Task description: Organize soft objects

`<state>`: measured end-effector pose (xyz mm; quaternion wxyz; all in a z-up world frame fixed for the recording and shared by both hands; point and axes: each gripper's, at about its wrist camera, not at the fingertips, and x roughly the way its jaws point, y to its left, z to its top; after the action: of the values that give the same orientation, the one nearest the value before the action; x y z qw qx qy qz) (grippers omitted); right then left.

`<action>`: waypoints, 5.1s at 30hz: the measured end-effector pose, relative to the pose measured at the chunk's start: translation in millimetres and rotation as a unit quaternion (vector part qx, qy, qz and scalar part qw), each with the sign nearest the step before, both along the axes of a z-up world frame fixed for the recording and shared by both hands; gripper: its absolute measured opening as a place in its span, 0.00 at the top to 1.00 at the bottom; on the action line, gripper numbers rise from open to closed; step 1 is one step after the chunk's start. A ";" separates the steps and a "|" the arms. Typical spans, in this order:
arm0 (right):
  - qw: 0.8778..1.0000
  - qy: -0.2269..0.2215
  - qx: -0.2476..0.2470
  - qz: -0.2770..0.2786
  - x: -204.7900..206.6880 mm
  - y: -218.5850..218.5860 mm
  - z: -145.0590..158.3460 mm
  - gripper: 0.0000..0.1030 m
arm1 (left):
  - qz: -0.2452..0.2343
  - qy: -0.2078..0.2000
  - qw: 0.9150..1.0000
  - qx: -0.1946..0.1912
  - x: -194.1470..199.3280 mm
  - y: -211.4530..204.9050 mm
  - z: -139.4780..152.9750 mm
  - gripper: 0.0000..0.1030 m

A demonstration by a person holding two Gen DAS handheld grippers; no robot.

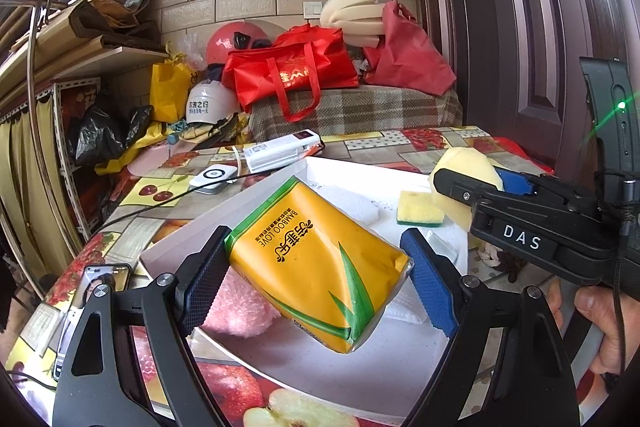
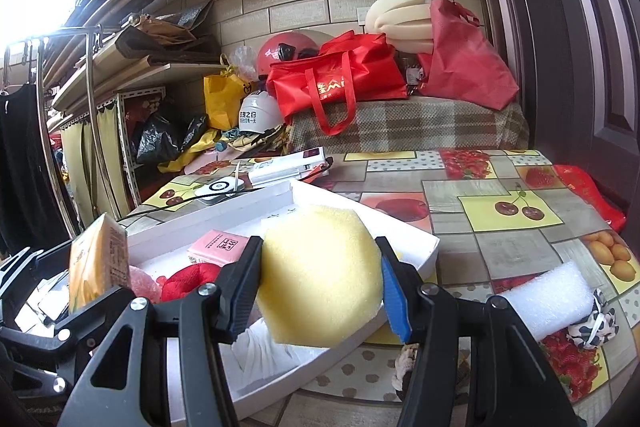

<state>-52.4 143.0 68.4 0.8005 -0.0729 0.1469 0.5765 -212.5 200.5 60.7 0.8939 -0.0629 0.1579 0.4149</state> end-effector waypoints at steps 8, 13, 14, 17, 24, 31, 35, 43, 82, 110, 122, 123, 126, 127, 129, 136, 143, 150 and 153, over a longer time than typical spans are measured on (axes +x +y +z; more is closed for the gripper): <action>1.000 -0.002 0.008 -0.003 -1.6 8.5 0.6 0.46 | 0.013 -0.015 1.000 -0.020 -6.5 11.3 -0.6 0.17; 1.000 0.002 0.005 -0.002 -0.6 12.2 -0.1 0.46 | 0.012 -0.017 0.999 -0.028 -6.2 14.8 -0.7 0.17; 1.000 0.003 0.005 -0.001 -0.6 12.3 0.0 0.46 | 0.012 -0.018 0.999 -0.029 -6.5 15.4 -0.6 0.17; 1.000 0.019 0.001 0.000 4.4 14.6 -1.1 0.46 | 0.016 -0.016 0.999 -0.030 -7.6 17.4 -0.6 0.17; 0.999 0.048 -0.009 0.005 14.5 30.7 -5.1 0.46 | 0.055 -0.041 0.997 -0.044 -22.2 38.2 8.2 0.17; 0.999 -0.032 -0.034 0.023 -18.3 47.0 -4.1 0.41 | 0.093 -0.029 0.993 -0.059 -5.3 91.8 33.1 0.16; 0.998 -0.030 -0.058 0.015 -12.6 56.2 -6.6 0.20 | 0.127 0.006 0.989 -0.079 13.4 106.4 15.0 0.00; 0.999 -0.019 -0.043 0.007 -8.0 48.9 -5.5 0.15 | 0.127 0.016 0.992 -0.024 13.1 86.0 7.4 0.00; 0.999 -0.031 0.019 0.002 -11.7 24.8 0.1 0.07 | 0.136 -0.063 0.986 -0.079 -14.6 64.5 -1.9 0.00; 0.980 -0.016 0.088 -0.176 40.5 -132.2 13.2 0.00 | -0.007 -0.047 0.999 0.000 12.8 12.4 6.0 0.00; 0.972 0.014 0.081 -0.222 123.1 -179.2 11.7 0.00 | -0.037 -0.036 0.998 0.023 21.3 1.5 9.8 0.00; 0.970 0.005 0.065 -0.234 126.3 -177.6 10.2 0.00 | -0.040 -0.036 0.998 0.023 20.9 1.5 9.3 0.00; 0.966 0.042 0.049 -0.251 143.6 -180.1 4.8 0.00 | -0.050 -0.034 0.998 0.025 22.9 -1.5 9.0 0.00; 0.963 0.053 0.050 -0.259 148.3 -182.7 3.6 0.00 | -0.055 -0.034 0.998 0.025 22.7 -2.5 8.9 0.00; 0.958 0.071 0.056 -0.274 155.1 -189.8 1.1 0.00 | -0.076 -0.034 0.996 0.017 25.6 -5.8 8.6 0.00; 0.945 0.112 0.071 -0.298 167.0 -204.7 -4.5 0.00 | -0.209 0.057 0.975 -0.041 78.7 -41.9 -1.9 0.00; 0.944 0.119 0.077 -0.297 168.9 -207.8 -4.9 0.00 | -0.245 0.126 0.955 -0.106 146.4 -57.7 -19.0 0.00; 0.937 0.164 0.086 -0.295 182.9 -216.0 -11.4 0.00 | -0.209 0.175 0.958 -0.084 196.8 -54.5 -24.5 0.00; 0.929 0.197 0.091 -0.300 191.6 -221.3 -17.5 0.00 | -0.207 0.199 0.955 -0.077 215.9 -54.5 -29.9 0.01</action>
<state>139.2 -78.3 50.9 0.8944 0.1626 0.2633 0.3230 3.4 146.0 30.9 0.9032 -0.0137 0.3736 0.2110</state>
